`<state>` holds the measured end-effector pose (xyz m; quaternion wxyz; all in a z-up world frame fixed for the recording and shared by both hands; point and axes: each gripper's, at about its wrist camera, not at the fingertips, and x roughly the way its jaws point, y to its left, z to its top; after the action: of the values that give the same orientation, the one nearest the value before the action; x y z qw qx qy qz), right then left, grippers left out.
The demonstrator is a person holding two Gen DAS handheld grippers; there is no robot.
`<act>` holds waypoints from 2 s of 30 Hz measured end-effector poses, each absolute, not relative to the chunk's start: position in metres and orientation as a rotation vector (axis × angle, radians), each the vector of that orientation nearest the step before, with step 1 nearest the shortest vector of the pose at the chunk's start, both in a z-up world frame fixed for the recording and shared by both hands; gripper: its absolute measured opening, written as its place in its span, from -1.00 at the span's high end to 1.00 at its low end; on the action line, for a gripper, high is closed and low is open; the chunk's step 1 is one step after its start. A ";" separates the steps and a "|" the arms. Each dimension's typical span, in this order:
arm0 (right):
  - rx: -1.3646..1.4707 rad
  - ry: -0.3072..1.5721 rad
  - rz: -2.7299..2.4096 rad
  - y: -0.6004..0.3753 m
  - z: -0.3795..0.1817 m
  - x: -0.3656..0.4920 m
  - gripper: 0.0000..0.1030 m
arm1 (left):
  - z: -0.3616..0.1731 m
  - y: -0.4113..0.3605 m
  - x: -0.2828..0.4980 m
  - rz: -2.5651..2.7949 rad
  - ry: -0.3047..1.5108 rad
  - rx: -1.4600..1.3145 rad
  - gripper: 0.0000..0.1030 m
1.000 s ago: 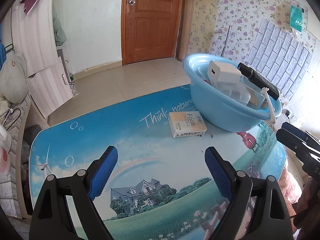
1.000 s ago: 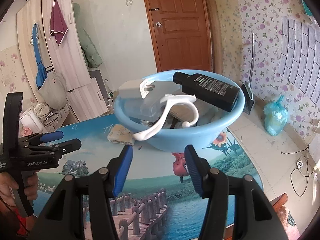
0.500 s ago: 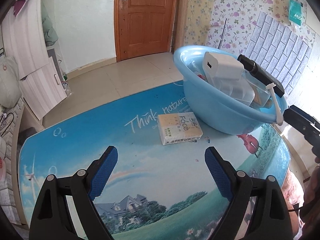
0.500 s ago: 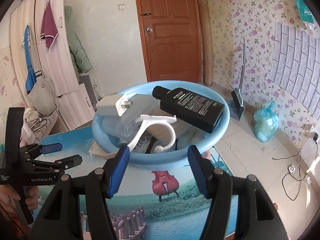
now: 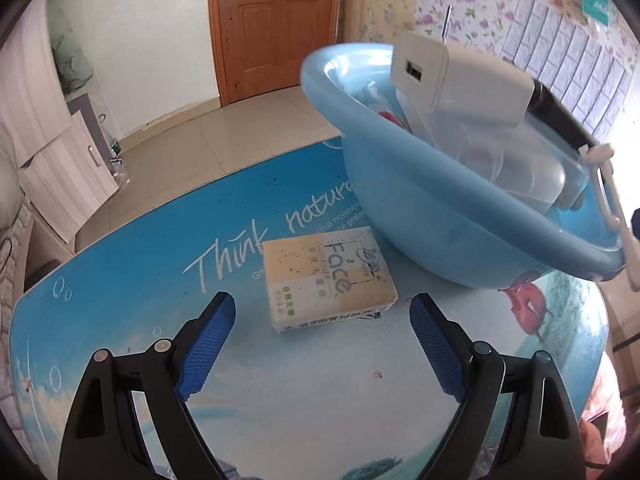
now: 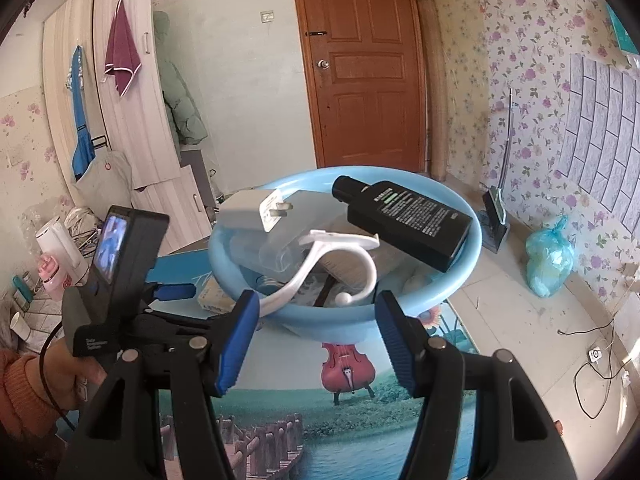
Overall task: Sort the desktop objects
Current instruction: 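Reach the left tool to the beige tissue pack and grasp it, then carry the tissue pack with the left tool over the basin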
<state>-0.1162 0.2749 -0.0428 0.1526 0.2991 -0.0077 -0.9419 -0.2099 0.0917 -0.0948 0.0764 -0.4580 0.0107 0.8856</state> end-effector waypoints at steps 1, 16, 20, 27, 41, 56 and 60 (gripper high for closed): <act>0.850 -0.011 -2.695 0.273 -0.042 -0.116 -0.17 | -0.096 0.093 -0.212 2.656 0.044 -1.375 -0.73; 0.809 0.094 -2.682 0.256 -0.042 -0.108 -0.17 | -0.095 0.078 -0.214 2.644 0.028 -1.333 -0.26; 0.824 0.109 -2.685 0.252 -0.045 -0.110 -0.17 | -0.085 0.063 -0.206 2.664 -0.062 -1.317 -0.26; 0.832 0.094 -2.723 0.258 -0.045 -0.116 -0.17 | -0.056 0.049 -0.185 2.720 -0.112 -1.246 -0.26; 0.853 -0.034 -2.790 0.290 -0.045 -0.127 -0.17 | -0.004 0.097 -0.160 2.665 -0.025 -1.015 -0.27; 0.853 -0.092 -2.816 0.310 -0.046 -0.132 -0.17 | 0.012 0.159 -0.168 2.546 0.058 -0.966 -0.28; 0.849 -0.099 -2.818 0.314 -0.045 -0.133 -0.17 | 0.011 0.169 -0.175 2.531 0.075 -0.969 -0.34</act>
<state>-0.1335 0.3139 -0.0455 0.0984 0.2868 -0.0333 -0.9523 -0.1751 0.1686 0.0111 0.2134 -0.3490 0.0272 0.9121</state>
